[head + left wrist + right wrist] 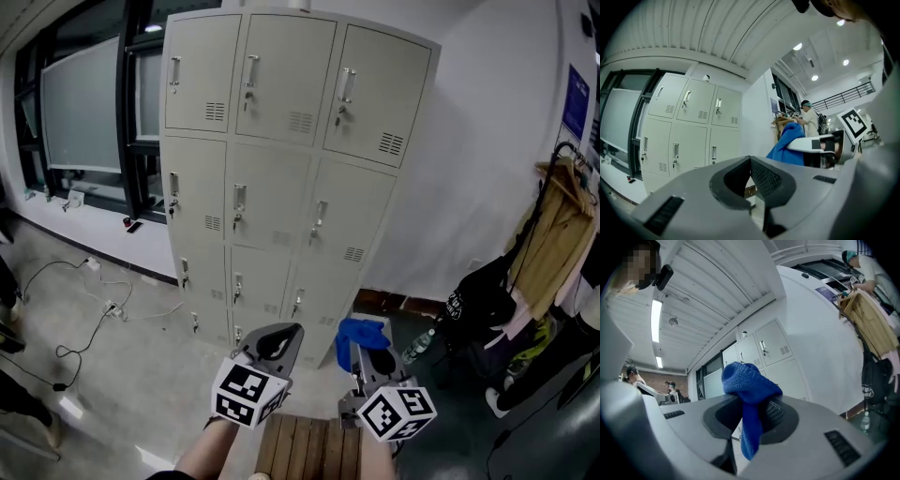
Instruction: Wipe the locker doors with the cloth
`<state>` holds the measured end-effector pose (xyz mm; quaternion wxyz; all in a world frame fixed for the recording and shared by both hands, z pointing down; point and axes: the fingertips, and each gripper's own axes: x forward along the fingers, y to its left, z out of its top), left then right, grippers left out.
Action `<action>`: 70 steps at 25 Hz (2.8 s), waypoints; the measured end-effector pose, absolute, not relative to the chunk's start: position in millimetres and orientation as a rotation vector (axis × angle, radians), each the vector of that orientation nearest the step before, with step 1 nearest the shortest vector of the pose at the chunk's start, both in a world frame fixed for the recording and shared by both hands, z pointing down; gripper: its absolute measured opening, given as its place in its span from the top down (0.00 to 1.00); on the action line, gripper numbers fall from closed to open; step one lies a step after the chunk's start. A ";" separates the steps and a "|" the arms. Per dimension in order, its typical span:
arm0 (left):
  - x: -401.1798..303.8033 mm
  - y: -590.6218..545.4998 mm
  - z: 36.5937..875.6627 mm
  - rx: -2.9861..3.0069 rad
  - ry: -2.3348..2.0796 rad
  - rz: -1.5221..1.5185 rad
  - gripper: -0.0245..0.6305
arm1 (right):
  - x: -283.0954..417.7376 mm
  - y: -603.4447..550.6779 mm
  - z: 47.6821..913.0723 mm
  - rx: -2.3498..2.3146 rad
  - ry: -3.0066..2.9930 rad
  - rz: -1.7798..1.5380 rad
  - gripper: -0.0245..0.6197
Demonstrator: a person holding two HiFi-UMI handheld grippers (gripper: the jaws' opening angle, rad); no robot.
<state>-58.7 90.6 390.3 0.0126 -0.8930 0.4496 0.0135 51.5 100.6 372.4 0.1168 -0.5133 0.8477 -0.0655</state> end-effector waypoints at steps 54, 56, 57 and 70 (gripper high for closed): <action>14.9 -346.4 74.4 -2.546 1.142 0.323 0.95 | 81.5 -329.3 50.8 -0.932 2.667 0.195 0.84; 10.7 -351.1 36.1 -2.540 1.105 0.341 0.95 | 67.4 -336.8 8.0 -0.863 2.662 0.204 0.84; 7.7 -355.2 18.5 -2.535 1.099 0.347 0.95 | 64.0 -344.1 -10.0 -0.868 2.649 0.193 0.84; -45.0 -389.4 -123.1 -2.346 1.306 0.352 0.95 | -7.4 -373.3 -184.8 -0.935 2.601 0.311 0.84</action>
